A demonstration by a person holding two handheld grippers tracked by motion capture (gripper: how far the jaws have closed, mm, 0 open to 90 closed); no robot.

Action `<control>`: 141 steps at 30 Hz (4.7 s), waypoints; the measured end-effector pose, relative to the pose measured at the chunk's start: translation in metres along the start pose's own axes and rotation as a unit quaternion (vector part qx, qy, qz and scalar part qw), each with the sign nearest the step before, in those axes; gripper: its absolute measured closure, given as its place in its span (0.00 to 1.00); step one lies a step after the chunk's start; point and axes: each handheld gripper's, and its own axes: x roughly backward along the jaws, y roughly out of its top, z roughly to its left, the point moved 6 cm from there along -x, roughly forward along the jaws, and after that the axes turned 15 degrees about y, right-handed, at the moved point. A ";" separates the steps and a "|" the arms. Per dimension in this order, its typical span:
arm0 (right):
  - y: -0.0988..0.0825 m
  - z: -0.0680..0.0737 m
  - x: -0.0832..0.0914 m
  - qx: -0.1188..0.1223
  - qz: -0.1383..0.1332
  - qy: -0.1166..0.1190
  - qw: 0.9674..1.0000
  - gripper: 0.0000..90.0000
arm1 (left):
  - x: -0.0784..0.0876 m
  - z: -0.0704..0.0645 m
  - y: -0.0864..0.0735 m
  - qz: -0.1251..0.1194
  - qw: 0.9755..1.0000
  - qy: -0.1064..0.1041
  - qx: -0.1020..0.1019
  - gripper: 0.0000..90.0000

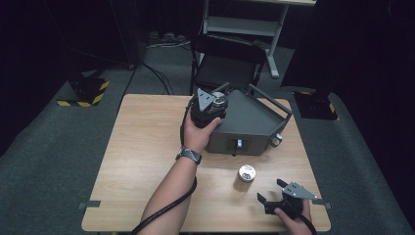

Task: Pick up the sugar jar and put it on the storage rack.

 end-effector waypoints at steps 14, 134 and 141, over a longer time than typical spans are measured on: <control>-0.001 -0.001 0.001 -0.003 -0.004 0.001 1.000 0.00 | -0.007 -0.005 -0.007 0.004 1.000 -0.001 -0.001 0.39; 0.004 0.010 -0.006 0.029 0.024 -0.005 0.999 0.00 | 0.145 0.007 -0.101 0.032 0.997 -0.069 -0.017 0.01; 0.004 0.011 -0.006 0.033 0.026 -0.005 0.999 0.01 | 0.161 0.012 -0.123 0.063 0.995 -0.069 -0.020 0.01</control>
